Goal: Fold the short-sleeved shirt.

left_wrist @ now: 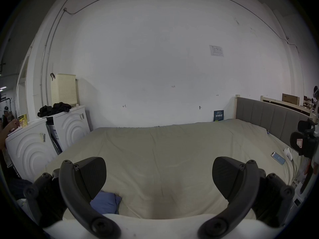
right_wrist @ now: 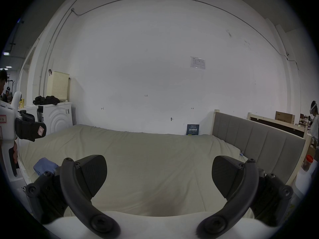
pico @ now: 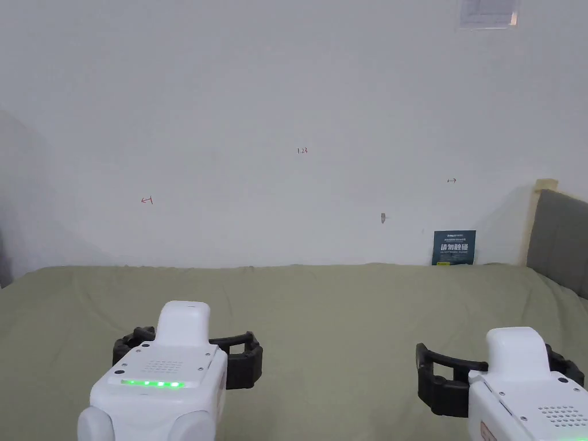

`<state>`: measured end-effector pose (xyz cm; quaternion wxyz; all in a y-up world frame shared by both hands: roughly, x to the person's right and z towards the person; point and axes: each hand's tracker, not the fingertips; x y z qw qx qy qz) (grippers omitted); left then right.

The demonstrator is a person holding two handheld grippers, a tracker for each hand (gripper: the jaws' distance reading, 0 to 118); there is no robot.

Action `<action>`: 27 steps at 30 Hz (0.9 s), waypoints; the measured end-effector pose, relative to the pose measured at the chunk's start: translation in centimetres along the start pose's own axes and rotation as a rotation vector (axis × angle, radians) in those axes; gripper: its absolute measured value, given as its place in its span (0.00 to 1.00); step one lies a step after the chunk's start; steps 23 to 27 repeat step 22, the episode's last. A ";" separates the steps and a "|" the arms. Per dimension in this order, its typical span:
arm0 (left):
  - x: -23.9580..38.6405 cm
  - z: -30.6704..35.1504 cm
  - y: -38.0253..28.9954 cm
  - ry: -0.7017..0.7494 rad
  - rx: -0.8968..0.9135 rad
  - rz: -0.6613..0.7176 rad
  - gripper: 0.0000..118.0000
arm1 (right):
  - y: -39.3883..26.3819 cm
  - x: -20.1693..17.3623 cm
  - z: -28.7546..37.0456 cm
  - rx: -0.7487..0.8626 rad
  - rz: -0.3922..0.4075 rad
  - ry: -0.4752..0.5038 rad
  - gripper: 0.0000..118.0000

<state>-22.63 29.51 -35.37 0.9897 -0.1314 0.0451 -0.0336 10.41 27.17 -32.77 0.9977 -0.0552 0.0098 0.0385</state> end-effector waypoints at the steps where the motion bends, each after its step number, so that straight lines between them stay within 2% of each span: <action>1: 0.0 0.2 0.0 -0.010 0.011 0.006 1.00 | 0.0 0.0 -0.1 -0.001 -0.003 0.000 1.00; 12: -0.8 1.0 0.8 -0.078 0.017 0.088 1.00 | 0.6 -0.5 0.6 -0.003 0.003 0.019 1.00; 16: -0.1 1.1 0.6 -0.008 0.003 0.032 1.00 | 0.7 -0.5 0.6 -0.003 0.005 0.020 1.00; 21: 0.0 1.1 0.4 -0.054 0.014 0.032 1.00 | 0.7 -0.9 0.6 -0.007 0.000 0.030 1.00; 22: -0.2 1.2 0.2 -0.101 0.040 0.048 1.00 | 0.8 -1.0 0.7 -0.006 -0.002 0.033 1.00; 27: -0.2 1.2 0.2 -0.101 0.040 0.048 1.00 | 0.8 -1.0 0.7 -0.006 -0.002 0.033 1.00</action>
